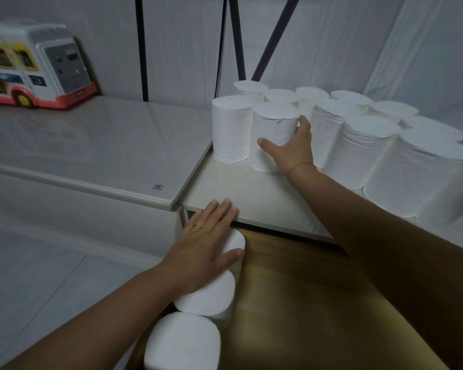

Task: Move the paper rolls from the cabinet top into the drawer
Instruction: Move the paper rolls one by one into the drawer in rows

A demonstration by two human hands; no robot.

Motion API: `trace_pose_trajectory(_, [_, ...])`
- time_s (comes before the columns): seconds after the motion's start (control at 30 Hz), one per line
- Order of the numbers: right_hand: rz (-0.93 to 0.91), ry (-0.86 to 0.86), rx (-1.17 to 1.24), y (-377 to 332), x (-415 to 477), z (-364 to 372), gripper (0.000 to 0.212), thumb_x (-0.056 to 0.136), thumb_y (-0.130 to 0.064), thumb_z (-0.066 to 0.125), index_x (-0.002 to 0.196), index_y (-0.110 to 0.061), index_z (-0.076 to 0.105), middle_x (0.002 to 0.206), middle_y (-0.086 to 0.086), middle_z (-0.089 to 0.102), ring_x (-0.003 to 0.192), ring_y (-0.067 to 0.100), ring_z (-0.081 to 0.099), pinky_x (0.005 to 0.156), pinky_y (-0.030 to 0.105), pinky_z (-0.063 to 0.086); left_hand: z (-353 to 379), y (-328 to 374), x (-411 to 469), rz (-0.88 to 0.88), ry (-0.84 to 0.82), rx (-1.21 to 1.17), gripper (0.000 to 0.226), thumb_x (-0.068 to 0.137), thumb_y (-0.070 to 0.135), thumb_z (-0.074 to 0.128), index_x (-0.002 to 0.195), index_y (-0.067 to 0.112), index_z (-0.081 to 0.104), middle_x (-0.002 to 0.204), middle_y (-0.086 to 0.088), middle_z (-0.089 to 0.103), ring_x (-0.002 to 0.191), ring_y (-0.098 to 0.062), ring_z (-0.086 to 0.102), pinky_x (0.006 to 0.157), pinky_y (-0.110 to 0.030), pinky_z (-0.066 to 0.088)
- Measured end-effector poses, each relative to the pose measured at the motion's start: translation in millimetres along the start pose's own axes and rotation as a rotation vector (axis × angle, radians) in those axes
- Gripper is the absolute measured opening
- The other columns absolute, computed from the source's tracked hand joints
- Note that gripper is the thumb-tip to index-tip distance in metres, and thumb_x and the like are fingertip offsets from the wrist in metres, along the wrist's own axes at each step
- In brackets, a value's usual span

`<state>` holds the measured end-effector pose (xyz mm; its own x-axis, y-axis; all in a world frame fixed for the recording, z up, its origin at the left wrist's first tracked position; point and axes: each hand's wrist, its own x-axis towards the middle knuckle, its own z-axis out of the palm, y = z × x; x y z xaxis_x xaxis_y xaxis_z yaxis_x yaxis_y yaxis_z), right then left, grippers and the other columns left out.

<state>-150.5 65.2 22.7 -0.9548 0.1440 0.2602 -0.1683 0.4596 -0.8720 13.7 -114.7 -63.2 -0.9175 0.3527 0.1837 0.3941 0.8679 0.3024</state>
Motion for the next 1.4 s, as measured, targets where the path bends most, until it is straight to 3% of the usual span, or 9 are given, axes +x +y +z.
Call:
trace_pose_trajectory(0.23, [0.048, 0.080, 0.025, -2.6, 18.1, 15.9, 0.108, 0.066, -0.040, 0.078, 0.146, -0.022, 0.008, 0.149, 0.010, 0.023, 0.136, 0.028, 0.028, 0.113, 0.043, 0.026, 5.1, -6.2, -0.1, 0.001, -0.030, -0.006, 0.076, 0.083, 0.073, 0.017, 0.144, 0.036, -0.008, 0.157, 0.014, -0.012, 0.141, -0.001, -0.021, 0.119, -0.032, -0.003])
trace_pose_trajectory(0.43, [0.051, 0.075, -0.078, 7.5, 20.6, 11.7, 0.093, 0.060, -0.055, 0.076, 0.134, -0.019, 0.031, 0.134, 0.008, 0.035, 0.125, 0.026, 0.037, 0.107, 0.040, 0.034, 5.1, -7.5, 0.1, -0.002, -0.055, -0.016, 0.082, 0.082, 0.076, 0.013, 0.149, 0.031, -0.002, 0.157, 0.012, -0.011, 0.141, -0.003, -0.021, 0.119, -0.034, -0.001])
trace_pose_trajectory(0.53, [0.008, 0.037, 0.003, 12.0, 17.5, 11.7, 0.085, 0.061, -0.048, 0.079, 0.126, -0.014, 0.037, 0.127, 0.004, 0.042, 0.117, 0.021, 0.045, 0.104, 0.037, 0.038, 5.7, -7.7, 0.4, -0.002, -0.053, -0.008, 0.080, 0.085, 0.073, 0.016, 0.150, 0.030, 0.000, 0.158, 0.011, -0.009, 0.142, -0.004, -0.019, 0.120, -0.035, -0.001])
trace_pose_trajectory(0.7, [-0.014, -0.055, 0.051, 9.2, 14.2, 9.3, 0.087, 0.063, -0.038, 0.081, 0.131, -0.013, 0.033, 0.132, 0.001, 0.047, 0.117, 0.016, 0.047, 0.100, 0.031, 0.040, 8.2, -8.8, -0.7, -0.004, -0.059, 0.009, 0.081, 0.084, 0.074, 0.018, 0.149, 0.031, -0.001, 0.158, 0.011, -0.009, 0.142, -0.004, -0.019, 0.119, -0.034, -0.001])
trace_pose_trajectory(0.93, [-0.081, -0.157, 0.113, 3.0, -20.2, -2.3, 0.075, 0.061, -0.033, 0.084, 0.123, -0.018, 0.042, 0.114, -0.008, 0.052, 0.106, 0.011, 0.052, 0.086, 0.022, 0.041, 8.7, -9.6, -0.8, 0.004, -0.044, 0.013, 0.080, 0.085, 0.072, 0.022, 0.150, 0.028, 0.003, 0.156, 0.013, -0.008, 0.143, -0.006, -0.018, 0.119, -0.033, -0.001])
trace_pose_trajectory(1.27, [-0.143, -0.273, 0.162, 5.3, -87.6, -35.7, 0.073, 0.062, -0.030, 0.084, 0.122, -0.026, 0.042, 0.123, -0.007, 0.054, 0.113, 0.009, 0.053, 0.097, 0.032, 0.046, 2.3, 1.2, -6.1, -0.015, -0.093, 0.026, 0.085, 0.081, 0.071, 0.017, 0.150, 0.025, 0.001, 0.158, 0.008, -0.010, 0.143, -0.007, -0.018, 0.118, -0.030, -0.006])
trace_pose_trajectory(1.4, [-0.121, -0.284, 0.173, 5.6, -108.5, -52.1, 0.077, 0.062, -0.027, 0.085, 0.126, -0.022, 0.042, 0.124, -0.007, 0.055, 0.114, 0.009, 0.053, 0.098, 0.034, 0.046, -0.6, 8.5, -11.1, -0.018, -0.122, 0.056, 0.079, 0.088, 0.063, 0.027, 0.150, 0.024, -0.002, 0.158, 0.007, -0.011, 0.143, -0.007, -0.018, 0.118, -0.032, -0.007])
